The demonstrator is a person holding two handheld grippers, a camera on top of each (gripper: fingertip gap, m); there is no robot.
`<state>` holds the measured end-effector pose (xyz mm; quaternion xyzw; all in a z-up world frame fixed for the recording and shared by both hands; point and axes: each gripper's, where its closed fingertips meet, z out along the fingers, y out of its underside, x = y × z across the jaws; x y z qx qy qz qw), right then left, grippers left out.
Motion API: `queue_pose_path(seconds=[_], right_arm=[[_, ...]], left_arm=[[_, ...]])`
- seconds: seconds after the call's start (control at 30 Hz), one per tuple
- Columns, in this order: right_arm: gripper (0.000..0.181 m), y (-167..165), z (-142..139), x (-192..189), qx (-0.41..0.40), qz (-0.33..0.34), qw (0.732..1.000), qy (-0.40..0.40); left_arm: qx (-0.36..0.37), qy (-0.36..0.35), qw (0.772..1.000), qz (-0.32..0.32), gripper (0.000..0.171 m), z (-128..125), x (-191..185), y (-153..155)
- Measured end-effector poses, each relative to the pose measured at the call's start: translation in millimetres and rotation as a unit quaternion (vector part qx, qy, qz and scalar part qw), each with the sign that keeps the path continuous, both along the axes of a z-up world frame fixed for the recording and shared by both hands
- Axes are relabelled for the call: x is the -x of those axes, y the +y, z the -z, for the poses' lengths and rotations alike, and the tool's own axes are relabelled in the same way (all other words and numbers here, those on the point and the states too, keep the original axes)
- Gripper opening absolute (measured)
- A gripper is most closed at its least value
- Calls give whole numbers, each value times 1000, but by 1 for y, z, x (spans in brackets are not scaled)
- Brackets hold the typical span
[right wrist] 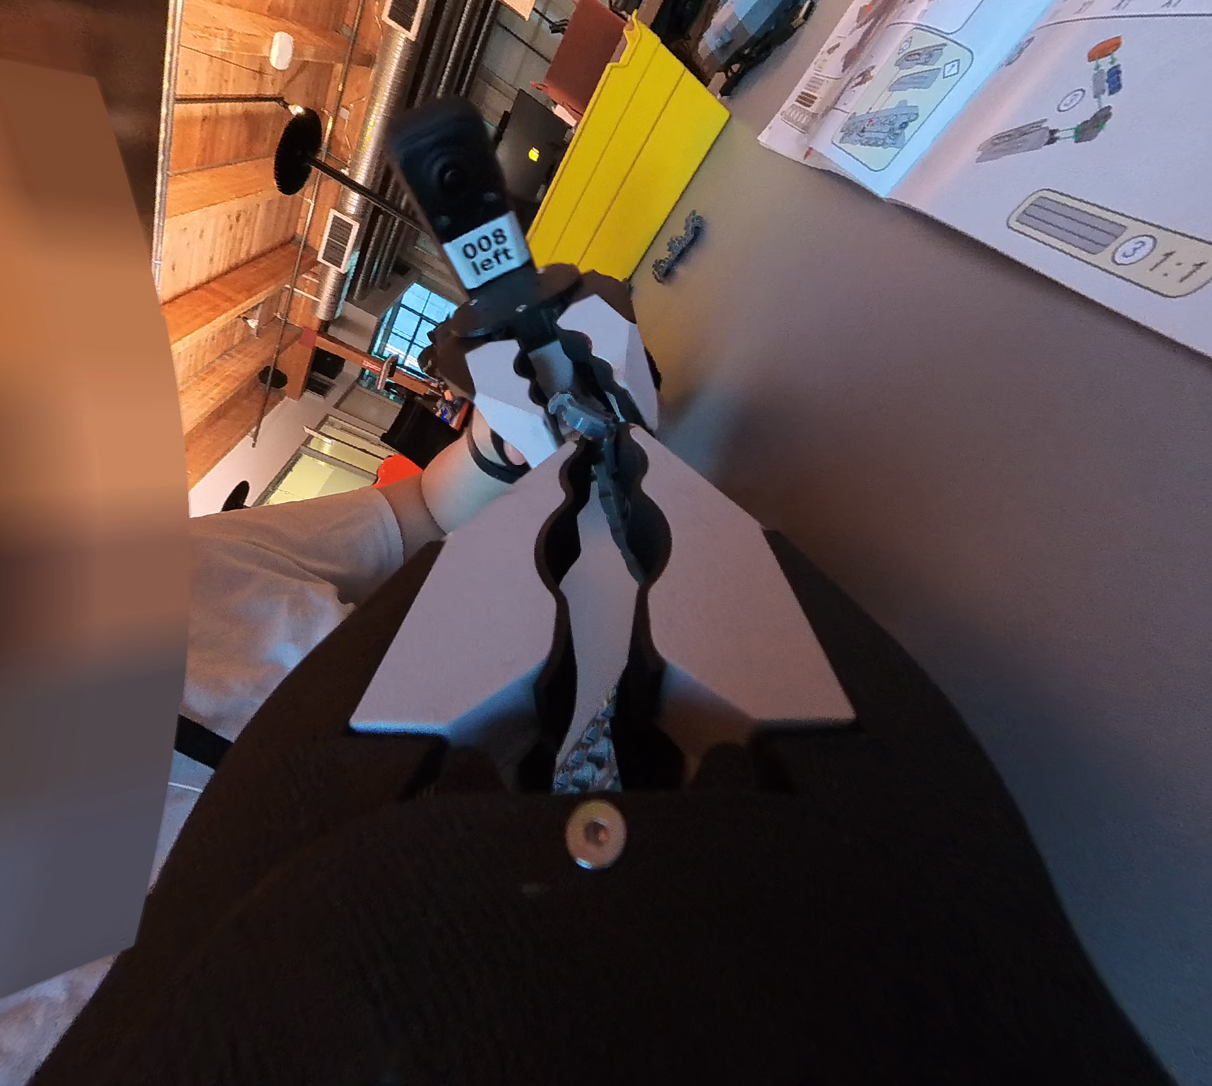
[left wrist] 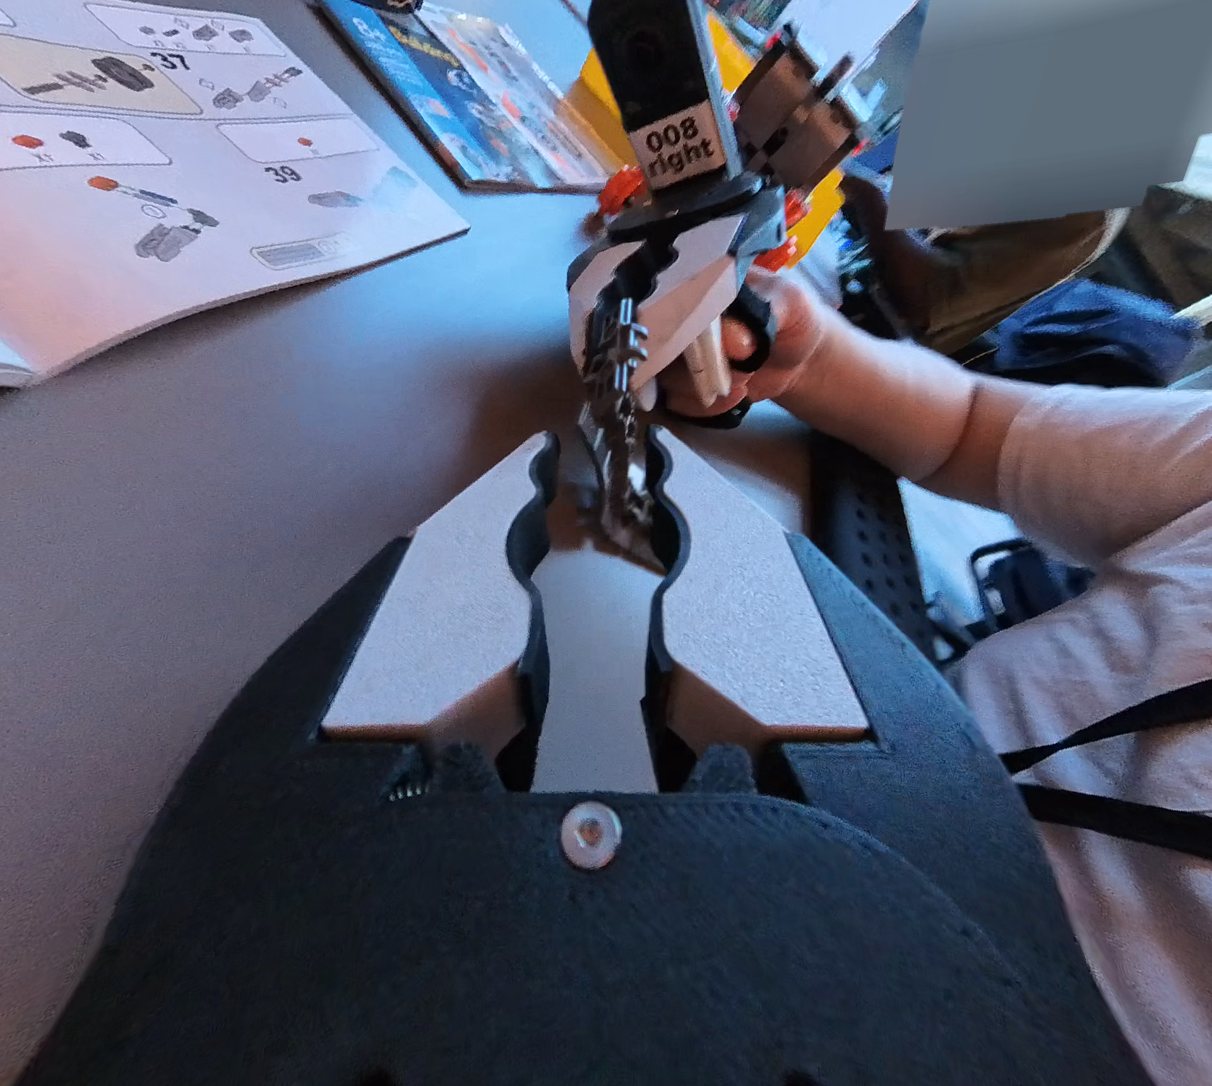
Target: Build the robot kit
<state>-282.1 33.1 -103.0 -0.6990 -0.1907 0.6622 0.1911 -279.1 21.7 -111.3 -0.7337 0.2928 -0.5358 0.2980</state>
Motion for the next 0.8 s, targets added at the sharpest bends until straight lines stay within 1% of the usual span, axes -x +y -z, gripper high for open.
queue_pose_path(seconds=[0.07,0.2,0.27,0.4,0.5,0.6,0.63,0.67,0.8], right_arm=[[5,1,-3,0,-1,1,1000,11],[5,0,-6,0,-6,-1,1000,22],[5,0,-7,0,-6,1,1000,24],[5,4,-11,-1,3,13,999,41],[5,8,-12,-1,18,26,998,55],[5,12,-13,0,24,40,997,62],[5,13,-13,0,24,44,997,61],[5,14,-13,0,21,49,997,60],[7,17,-12,-1,6,52,997,53]], left_arm=[[27,-31,999,-1,23,-4,-2,0],[47,-59,997,-8,8,-8,-3,4],[65,-66,996,-2,8,-7,-5,2],[100,-87,991,-5,12,-7,-8,1],[133,-102,986,-16,19,-5,-10,4],[155,-83,984,-26,27,3,-13,6],[150,-87,984,-28,25,2,-15,7],[143,-94,985,-23,13,-1,-15,7],[130,-98,987,-6,7,-6,-16,5]])
